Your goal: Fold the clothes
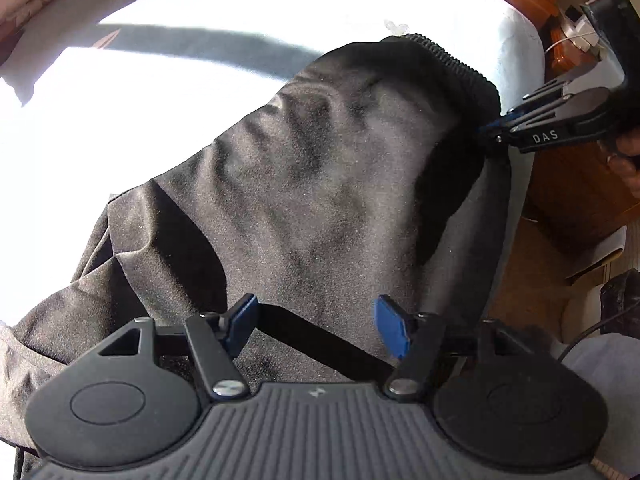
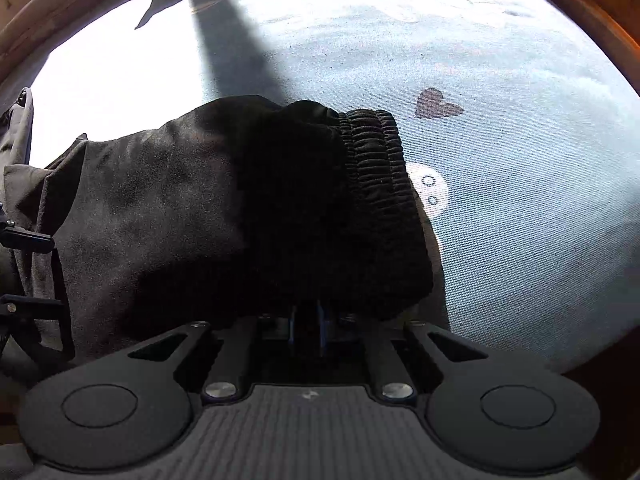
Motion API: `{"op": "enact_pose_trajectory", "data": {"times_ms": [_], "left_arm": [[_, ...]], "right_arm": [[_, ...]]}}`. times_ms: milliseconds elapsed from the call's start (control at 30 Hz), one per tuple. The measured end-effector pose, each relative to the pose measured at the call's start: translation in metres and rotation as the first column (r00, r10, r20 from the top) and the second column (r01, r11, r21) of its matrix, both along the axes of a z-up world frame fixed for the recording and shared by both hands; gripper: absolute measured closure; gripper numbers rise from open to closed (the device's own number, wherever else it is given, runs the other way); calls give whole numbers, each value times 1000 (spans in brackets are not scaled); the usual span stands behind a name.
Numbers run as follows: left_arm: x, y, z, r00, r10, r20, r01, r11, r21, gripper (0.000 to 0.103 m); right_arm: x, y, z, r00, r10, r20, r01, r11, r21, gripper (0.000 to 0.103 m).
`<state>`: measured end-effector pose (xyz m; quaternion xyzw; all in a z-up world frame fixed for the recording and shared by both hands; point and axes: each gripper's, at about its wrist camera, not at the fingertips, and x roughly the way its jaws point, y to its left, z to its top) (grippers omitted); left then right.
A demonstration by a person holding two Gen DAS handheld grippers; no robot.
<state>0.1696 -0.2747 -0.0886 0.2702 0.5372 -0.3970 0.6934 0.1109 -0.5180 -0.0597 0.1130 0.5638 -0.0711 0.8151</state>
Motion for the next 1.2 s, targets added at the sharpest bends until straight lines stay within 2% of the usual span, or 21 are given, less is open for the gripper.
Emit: {"op": "enact_pose_trajectory", "data": {"times_ms": [67, 100, 133, 200, 333, 400, 533, 567, 667, 733, 800, 867, 900, 967, 1067, 1133, 1200], "left_arm": [[3, 6, -11, 999, 40, 17, -41, 997, 64, 38], [5, 9, -10, 998, 50, 28, -52, 996, 68, 38], [7, 11, -8, 998, 59, 24, -61, 996, 60, 38], [12, 14, 0, 996, 82, 33, -83, 996, 35, 38], [23, 8, 6, 995, 85, 60, -84, 996, -18, 38], [27, 4, 2, 994, 96, 59, -95, 995, -11, 38], [24, 15, -9, 987, 164, 8, -164, 986, 39, 37], [23, 20, -7, 984, 179, 3, -179, 983, 37, 38], [18, 35, 10, 975, 218, 30, -219, 975, 26, 39], [20, 48, 24, 958, 283, 38, -283, 959, 2, 41], [27, 64, 37, 924, 382, 34, -381, 924, -36, 42], [35, 81, 47, 876, 481, 24, -478, 875, -73, 42], [39, 91, 50, 847, 531, 12, -528, 845, -89, 42], [48, 115, 54, 773, 634, -32, -632, 765, -122, 42], [62, 141, 46, 668, 732, -132, -744, 655, -132, 42], [68, 164, 43, 610, 771, -182, -792, 594, -140, 42], [71, 183, 43, 574, 790, -216, -819, 554, -148, 42]], "right_arm": [[1, 2, 3, 1000, 1, -19, -1, 1000, -8, 103], [3, 5, 7, 1000, 5, -22, -5, 1000, -10, 101], [5, 8, 11, 1000, 9, -24, -10, 1000, -12, 94], [8, 15, 23, 999, 36, 8, -36, 999, -2, 89], [25, 35, 31, 992, 114, 44, -115, 993, 5, 86], [34, 45, 34, 986, 153, 62, -154, 988, 7, 85], [41, 41, 15, 992, 120, -26, -120, 993, -19, 85], [39, 37, 12, 993, 107, -49, -109, 994, -20, 85], [37, 38, 21, 991, 129, -32, -129, 992, -15, 84], [36, 39, 27, 989, 144, -18, -144, 989, -11, 84], [42, 48, 40, 982, 187, 36, -188, 981, 37, 84], [51, 62, 51, 967, 236, 91, -243, 968, 69, 84], [60, 74, 56, 953, 276, 124, -289, 952, 101, 84], [76, 97, 60, 925, 337, 177, -364, 920, 146, 84], [102, 141, 59, 875, 424, 232, -472, 855, 215, 84], [117, 176, 57, 837, 477, 267, -539, 801, 258, 84], [128, 207, 52, 807, 528, 265, -586, 773, 244, 84]]}}
